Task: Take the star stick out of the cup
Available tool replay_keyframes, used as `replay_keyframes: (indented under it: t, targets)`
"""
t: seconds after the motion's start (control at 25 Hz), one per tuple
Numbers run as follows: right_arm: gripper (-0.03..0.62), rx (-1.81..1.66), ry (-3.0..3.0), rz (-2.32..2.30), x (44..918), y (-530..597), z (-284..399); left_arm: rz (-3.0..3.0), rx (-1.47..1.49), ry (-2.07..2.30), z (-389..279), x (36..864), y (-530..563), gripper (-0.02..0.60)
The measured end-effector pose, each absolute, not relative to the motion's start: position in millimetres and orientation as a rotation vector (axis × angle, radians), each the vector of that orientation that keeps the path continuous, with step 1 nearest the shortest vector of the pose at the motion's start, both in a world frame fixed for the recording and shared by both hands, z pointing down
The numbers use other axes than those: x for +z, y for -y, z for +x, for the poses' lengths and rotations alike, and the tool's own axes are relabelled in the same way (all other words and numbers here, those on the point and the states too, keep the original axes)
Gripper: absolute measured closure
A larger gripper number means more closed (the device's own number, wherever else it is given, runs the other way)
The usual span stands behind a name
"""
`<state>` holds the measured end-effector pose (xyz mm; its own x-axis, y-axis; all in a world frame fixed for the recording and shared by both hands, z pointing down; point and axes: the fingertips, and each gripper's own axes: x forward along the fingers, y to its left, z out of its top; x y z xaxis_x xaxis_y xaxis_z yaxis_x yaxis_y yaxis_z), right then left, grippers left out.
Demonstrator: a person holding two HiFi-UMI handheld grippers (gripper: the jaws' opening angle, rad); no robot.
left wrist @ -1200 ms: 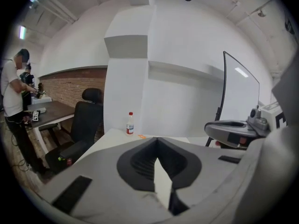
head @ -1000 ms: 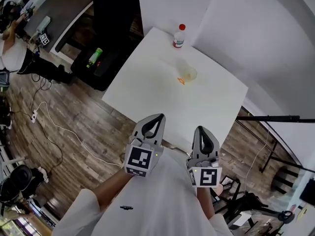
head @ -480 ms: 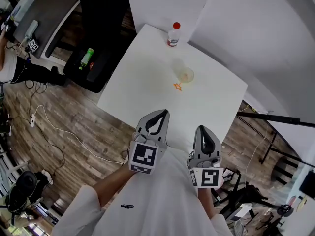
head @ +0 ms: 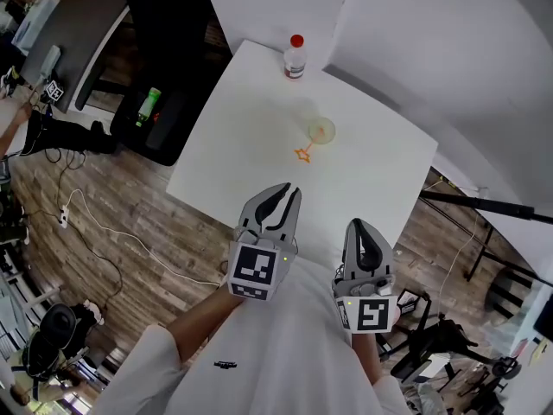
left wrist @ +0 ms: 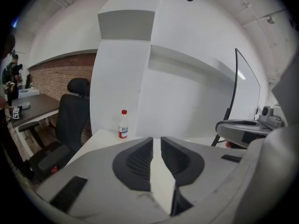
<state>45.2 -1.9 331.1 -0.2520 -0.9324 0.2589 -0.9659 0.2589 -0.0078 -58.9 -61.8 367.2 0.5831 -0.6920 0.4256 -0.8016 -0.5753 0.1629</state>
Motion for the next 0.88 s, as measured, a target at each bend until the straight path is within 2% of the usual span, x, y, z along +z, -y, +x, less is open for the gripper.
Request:
replay_keyframes:
  t: [0.32, 0.88]
  targets:
    - [0.595, 0.288, 2.355, 1.727, 344.0, 11.3, 45.1, 2.412, 0.459, 1.249, -50.5, 385.5, 77.6, 0.459]
    - [0.595, 0.339, 2.367, 1.653, 362.3, 31.3, 46.0, 2.269, 0.506, 1.299, -43.7, 425.7, 100.2, 0.431]
